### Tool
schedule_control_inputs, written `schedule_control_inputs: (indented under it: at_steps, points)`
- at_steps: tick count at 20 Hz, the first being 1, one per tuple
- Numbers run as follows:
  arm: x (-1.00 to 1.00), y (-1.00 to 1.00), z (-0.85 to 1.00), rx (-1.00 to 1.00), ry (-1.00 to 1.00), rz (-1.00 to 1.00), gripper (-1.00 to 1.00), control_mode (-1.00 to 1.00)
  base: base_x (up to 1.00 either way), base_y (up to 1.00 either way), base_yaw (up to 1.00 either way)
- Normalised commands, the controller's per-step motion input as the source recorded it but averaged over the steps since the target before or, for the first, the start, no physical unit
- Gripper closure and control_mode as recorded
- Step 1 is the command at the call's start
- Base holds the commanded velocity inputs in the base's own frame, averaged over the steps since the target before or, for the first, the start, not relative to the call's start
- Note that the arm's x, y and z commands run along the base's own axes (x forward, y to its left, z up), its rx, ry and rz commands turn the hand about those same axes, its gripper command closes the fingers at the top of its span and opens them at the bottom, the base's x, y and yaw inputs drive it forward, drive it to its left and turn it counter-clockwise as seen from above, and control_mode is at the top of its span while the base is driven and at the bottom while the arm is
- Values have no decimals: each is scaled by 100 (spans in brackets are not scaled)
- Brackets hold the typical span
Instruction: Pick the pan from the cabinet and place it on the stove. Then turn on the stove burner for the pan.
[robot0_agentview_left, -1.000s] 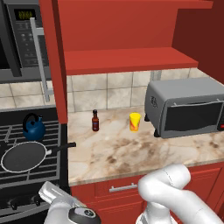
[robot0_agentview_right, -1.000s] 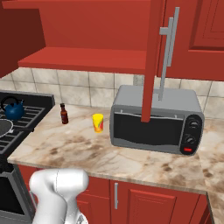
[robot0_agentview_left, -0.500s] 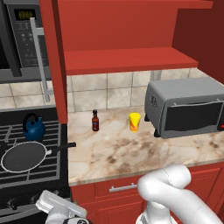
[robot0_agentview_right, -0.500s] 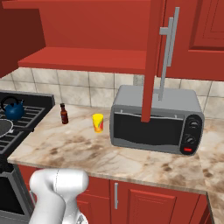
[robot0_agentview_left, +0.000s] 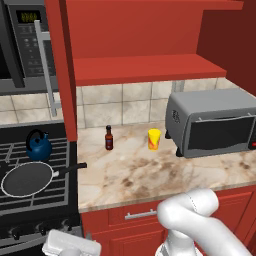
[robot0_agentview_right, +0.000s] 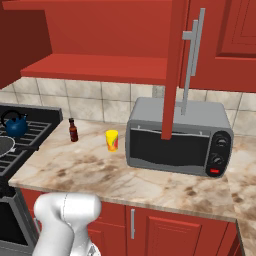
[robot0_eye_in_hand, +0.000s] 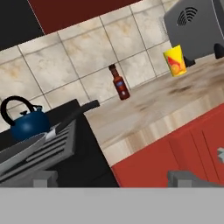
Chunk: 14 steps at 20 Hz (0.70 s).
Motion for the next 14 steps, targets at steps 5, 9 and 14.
schedule_control_inputs:
  at_steps: [5, 9, 14]
  points:
    - [6, 0, -27, -10, -13, 1, -100, -100, 0, 0, 0]
    - [17, 3, -18, -6, -12, 2, -100, -100, 0, 0, 0]
    - [17, 12, -16, -7, -8, 1, -100, -100, 0, 0, 0]
